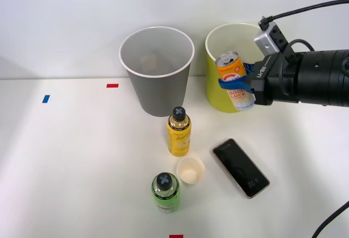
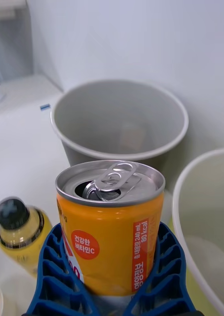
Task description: Put cans in the gray bin, plastic bottles in the light green bin
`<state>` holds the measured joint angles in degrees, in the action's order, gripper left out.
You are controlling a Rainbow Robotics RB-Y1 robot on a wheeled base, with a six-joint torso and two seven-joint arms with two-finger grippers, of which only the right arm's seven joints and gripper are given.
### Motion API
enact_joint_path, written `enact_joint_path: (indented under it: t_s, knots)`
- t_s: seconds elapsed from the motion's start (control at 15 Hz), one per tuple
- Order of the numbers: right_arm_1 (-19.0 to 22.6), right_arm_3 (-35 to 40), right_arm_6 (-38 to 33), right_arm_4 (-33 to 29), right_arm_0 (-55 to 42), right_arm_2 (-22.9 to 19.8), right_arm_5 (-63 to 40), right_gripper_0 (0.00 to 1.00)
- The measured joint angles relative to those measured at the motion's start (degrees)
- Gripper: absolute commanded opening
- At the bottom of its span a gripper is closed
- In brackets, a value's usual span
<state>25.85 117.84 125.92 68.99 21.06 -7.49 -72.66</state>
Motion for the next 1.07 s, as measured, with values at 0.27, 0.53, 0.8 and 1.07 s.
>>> enact_joint_path:
  t_s: [0.27,0.53,0.8,1.07]
  knots:
    - [-1.96,0.01,1.8,7.04,-2.74,5.2,19.44,0.0]
    - [-2.19,0.45,3.35,10.27,-2.57,16.1,40.86,0.0]
    - [-4.57,-5.06,2.76,5.98,5.36,22.9,46.73,0.0]
    - [-6.46,-19.7,3.11,5.68,16.34,24.5,46.83,0.0]
